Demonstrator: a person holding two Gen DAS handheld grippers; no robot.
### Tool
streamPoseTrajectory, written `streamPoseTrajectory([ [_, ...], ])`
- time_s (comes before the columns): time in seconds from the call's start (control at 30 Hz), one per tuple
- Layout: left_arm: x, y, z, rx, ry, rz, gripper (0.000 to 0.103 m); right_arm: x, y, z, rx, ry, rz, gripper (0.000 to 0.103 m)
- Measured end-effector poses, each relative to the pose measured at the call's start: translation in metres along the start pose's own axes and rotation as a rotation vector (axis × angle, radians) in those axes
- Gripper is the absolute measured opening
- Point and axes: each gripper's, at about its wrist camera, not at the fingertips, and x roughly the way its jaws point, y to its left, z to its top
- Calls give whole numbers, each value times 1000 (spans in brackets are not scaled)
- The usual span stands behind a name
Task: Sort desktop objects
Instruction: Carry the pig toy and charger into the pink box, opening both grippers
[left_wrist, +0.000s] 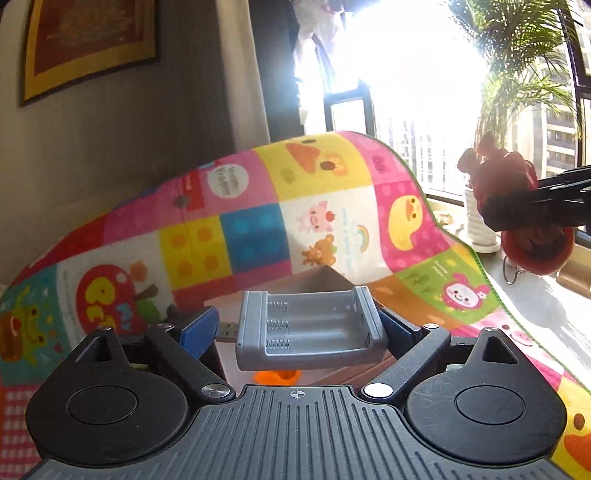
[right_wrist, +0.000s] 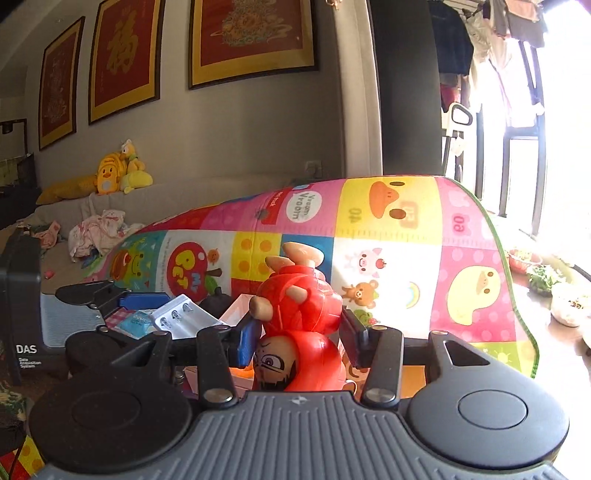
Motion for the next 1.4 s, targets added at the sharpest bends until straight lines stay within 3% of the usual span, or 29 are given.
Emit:
streamPoseTrajectory([
  [0.13, 52, 0, -1, -112, 59, -58, 95, 14, -14, -9, 25, 40, -29, 46],
  [0.27, 78, -1, -5, -159, 42, -90, 96, 29, -22, -16, 36, 79, -55, 46],
  [0.37, 70, 15, -14, -211, 38, -76, 99, 37, -26, -19, 45, 85, -64, 46],
  [0.47, 46, 38, -31, -234, 31, 5, 100, 51, -26, -18, 61, 99, -59, 46],
  [0.6, 18, 57, -65, -242, 82, 66, 101, 79, -19, -10, 82, 130, -30, 46],
  [0.87, -11, 73, -123, -277, 160, 97, 102, 162, 18, 20, 84, 213, 22, 46],
  [1.1, -13, 95, -139, -358, 175, 95, 102, 247, 61, 33, 47, 323, 16, 46],
  [1.17, -14, 100, -142, -382, 171, 100, 102, 270, 69, 31, 54, 360, 0, 51],
  [1.4, -16, 119, -153, -472, 156, 125, 103, 274, 94, 28, 10, 362, 21, 51],
])
